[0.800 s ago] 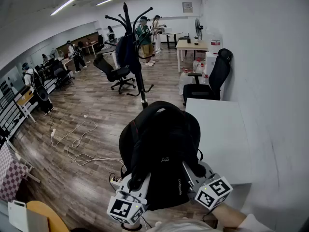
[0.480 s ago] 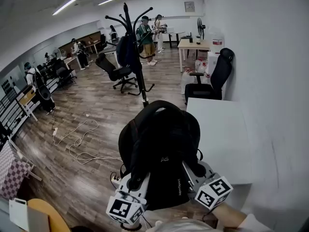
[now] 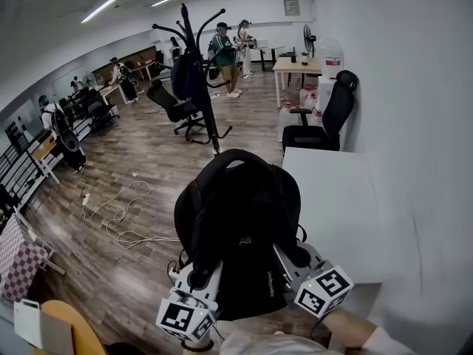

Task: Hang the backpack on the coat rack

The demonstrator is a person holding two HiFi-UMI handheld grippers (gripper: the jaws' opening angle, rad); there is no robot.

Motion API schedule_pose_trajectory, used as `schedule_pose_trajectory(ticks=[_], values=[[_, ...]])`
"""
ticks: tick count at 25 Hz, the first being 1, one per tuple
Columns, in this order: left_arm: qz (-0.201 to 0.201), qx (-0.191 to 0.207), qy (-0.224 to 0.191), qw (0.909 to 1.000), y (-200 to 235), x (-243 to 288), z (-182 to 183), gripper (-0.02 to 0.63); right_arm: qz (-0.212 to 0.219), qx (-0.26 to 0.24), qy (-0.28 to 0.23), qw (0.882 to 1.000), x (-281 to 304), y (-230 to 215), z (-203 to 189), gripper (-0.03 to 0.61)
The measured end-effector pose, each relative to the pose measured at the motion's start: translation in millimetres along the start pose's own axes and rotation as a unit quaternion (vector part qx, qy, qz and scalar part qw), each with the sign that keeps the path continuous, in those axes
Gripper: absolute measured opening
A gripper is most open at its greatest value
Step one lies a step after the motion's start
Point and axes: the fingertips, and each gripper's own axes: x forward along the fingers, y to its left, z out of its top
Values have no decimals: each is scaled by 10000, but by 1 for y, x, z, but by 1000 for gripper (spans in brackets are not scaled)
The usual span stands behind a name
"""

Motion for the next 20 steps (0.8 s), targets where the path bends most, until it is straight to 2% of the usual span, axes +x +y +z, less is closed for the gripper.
schedule_pose_trajectory(ticks=[9,20], values=[[-17,-35,-32,10000,18,28,3,28,1,-33,28,10000,24,-20,10,32],[-314,-61,-185,9993,105,75,4,28,-230,-98,-59,9997,115,-40,8,32]])
